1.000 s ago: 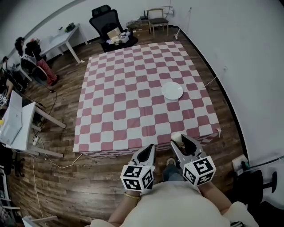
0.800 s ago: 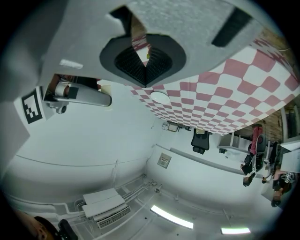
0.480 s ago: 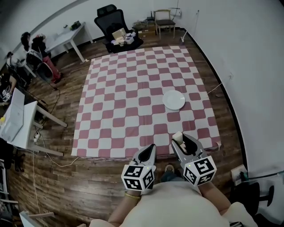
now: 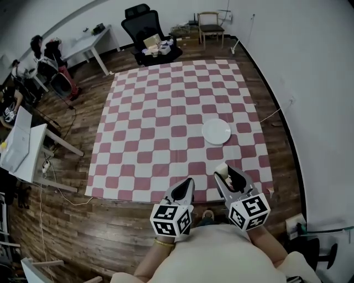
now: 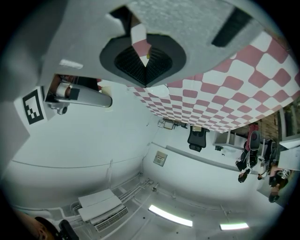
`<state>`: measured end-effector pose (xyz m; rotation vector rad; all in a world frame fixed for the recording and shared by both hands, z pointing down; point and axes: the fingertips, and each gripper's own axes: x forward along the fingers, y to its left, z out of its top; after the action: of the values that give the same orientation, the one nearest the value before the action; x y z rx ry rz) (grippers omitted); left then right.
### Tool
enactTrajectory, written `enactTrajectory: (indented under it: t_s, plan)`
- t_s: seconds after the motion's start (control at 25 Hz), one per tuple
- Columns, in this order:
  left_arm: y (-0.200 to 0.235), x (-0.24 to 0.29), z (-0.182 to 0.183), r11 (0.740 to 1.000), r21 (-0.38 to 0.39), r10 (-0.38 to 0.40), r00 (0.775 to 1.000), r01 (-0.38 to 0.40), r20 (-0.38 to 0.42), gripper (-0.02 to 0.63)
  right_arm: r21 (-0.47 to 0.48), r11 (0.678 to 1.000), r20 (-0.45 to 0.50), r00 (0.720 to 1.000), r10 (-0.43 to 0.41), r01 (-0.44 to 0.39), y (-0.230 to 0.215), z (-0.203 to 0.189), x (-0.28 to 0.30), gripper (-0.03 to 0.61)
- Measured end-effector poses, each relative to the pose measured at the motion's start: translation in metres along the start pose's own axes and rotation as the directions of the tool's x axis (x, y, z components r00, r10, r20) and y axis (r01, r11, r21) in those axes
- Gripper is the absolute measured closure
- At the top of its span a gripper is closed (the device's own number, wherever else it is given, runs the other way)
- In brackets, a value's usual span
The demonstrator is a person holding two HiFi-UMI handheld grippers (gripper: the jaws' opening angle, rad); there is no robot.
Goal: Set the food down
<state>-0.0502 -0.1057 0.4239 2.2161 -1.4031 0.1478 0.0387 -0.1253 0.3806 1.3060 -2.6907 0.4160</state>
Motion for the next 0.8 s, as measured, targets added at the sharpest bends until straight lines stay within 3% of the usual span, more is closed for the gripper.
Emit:
enactTrajectory:
  t_s: [0.8]
  plan:
    - [-0.008,0.049,-0.006,0.998,-0.024,0.062,0.998,-0.062,-0.012,0.611,-0.012,0.998,-0.014,0.998,0.068,-0.068,-0.056,0.003,0.022,0.408]
